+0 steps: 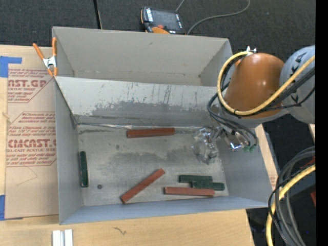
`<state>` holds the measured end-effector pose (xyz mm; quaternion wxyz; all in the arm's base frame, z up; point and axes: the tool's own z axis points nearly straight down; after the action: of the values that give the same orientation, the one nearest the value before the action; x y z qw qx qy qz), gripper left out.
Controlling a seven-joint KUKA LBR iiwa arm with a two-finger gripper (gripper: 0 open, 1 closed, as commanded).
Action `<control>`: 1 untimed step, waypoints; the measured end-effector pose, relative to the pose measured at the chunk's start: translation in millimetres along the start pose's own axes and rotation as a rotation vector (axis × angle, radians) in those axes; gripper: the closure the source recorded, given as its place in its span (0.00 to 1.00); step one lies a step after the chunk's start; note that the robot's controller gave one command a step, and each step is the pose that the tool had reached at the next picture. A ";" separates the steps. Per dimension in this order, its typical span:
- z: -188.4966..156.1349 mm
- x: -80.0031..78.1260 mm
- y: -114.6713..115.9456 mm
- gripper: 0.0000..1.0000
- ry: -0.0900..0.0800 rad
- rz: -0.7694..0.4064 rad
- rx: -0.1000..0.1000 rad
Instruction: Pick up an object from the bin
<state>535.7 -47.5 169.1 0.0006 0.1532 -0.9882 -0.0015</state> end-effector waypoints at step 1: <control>8.5 49.4 11.8 1.00 0.001 0.191 0.002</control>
Offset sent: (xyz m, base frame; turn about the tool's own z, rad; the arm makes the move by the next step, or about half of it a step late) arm -0.0500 -0.0042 -0.0075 0.1908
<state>485.1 -51.2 160.7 0.0010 0.0581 -0.9983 -0.0006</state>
